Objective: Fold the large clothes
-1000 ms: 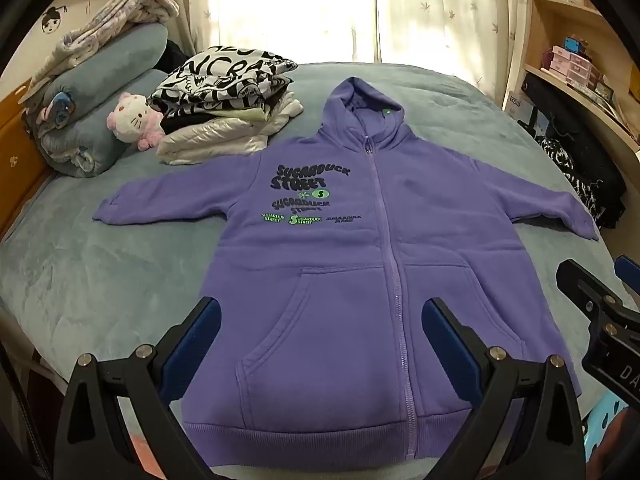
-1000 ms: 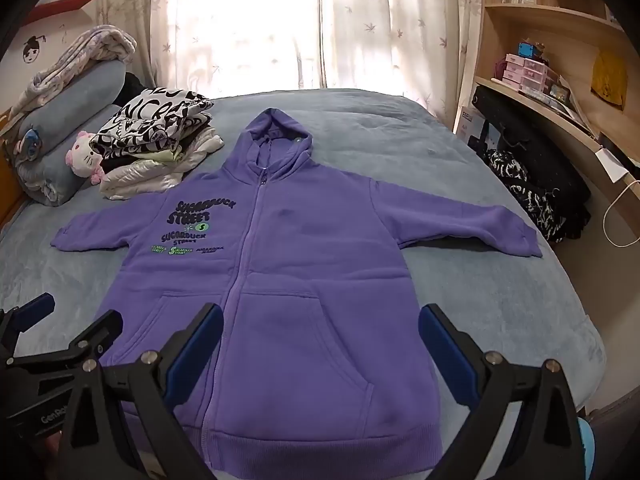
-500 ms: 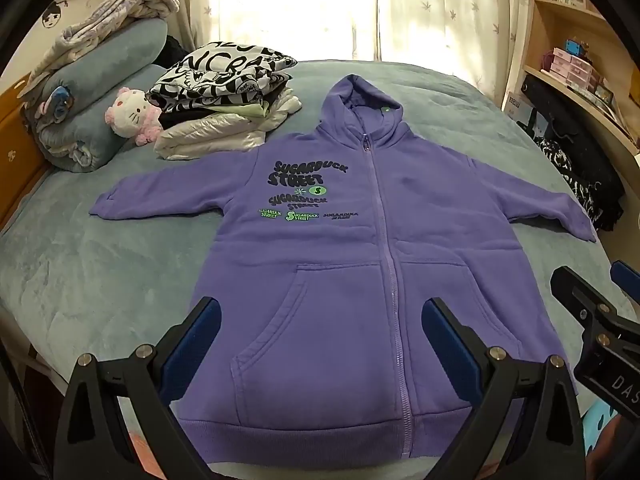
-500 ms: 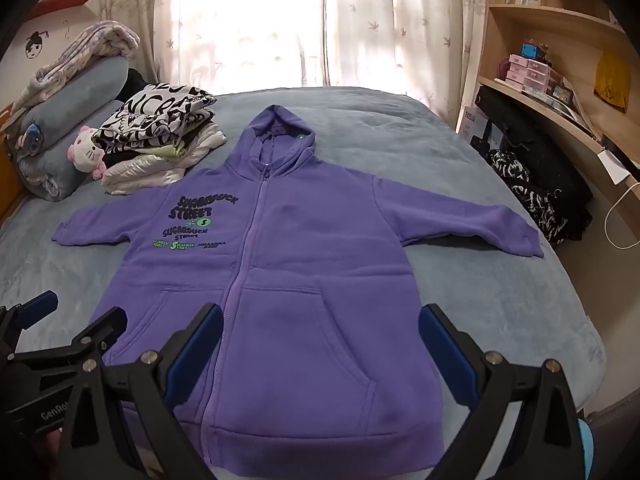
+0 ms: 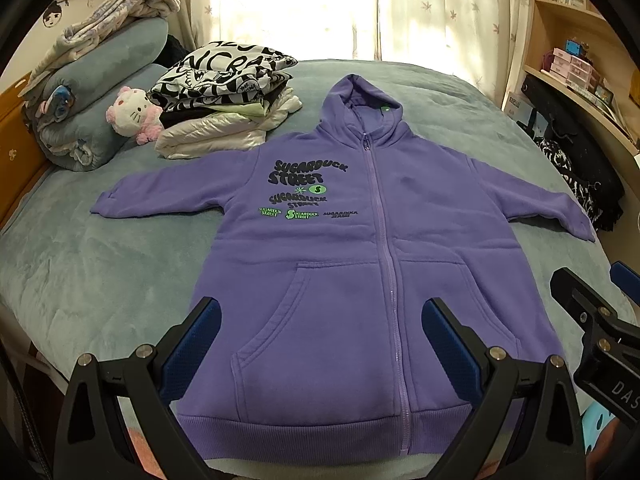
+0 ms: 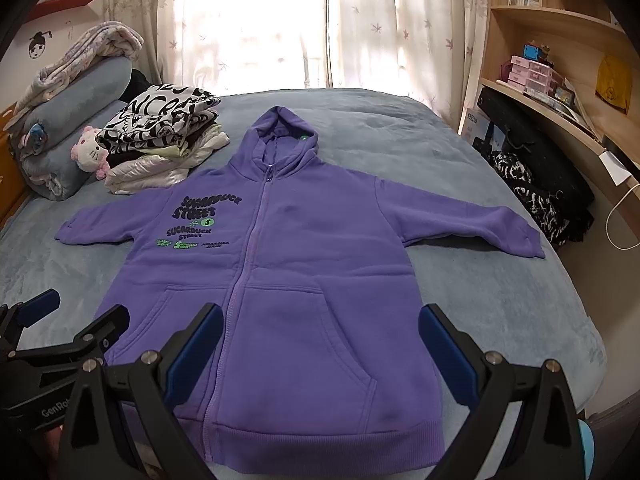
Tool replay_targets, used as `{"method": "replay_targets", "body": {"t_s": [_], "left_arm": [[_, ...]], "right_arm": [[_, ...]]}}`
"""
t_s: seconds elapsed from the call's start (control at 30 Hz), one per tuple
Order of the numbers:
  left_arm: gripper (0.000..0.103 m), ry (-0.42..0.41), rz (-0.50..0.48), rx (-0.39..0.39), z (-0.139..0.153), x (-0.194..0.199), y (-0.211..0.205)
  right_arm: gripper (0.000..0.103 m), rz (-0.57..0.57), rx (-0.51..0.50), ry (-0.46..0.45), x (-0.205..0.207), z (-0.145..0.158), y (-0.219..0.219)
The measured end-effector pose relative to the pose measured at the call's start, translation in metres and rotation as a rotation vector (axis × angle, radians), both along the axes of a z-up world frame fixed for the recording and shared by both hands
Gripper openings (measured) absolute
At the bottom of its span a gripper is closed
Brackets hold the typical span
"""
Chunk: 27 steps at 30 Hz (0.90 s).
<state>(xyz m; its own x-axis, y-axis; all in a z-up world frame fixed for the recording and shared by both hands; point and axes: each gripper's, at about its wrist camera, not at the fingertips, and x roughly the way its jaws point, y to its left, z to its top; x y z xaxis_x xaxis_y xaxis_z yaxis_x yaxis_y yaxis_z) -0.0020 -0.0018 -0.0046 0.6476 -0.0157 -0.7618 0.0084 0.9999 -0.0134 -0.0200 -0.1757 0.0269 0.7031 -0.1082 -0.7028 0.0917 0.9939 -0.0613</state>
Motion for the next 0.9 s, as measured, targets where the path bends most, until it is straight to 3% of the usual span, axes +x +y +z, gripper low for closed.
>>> {"method": "replay_targets", "body": {"t_s": [0.9], "left_arm": [[0.1, 0.014, -0.02, -0.014, 0.005, -0.006, -0.006]], "right_arm": [[0.099, 0.016, 0.001, -0.02, -0.013, 0.012, -0.004]]}}
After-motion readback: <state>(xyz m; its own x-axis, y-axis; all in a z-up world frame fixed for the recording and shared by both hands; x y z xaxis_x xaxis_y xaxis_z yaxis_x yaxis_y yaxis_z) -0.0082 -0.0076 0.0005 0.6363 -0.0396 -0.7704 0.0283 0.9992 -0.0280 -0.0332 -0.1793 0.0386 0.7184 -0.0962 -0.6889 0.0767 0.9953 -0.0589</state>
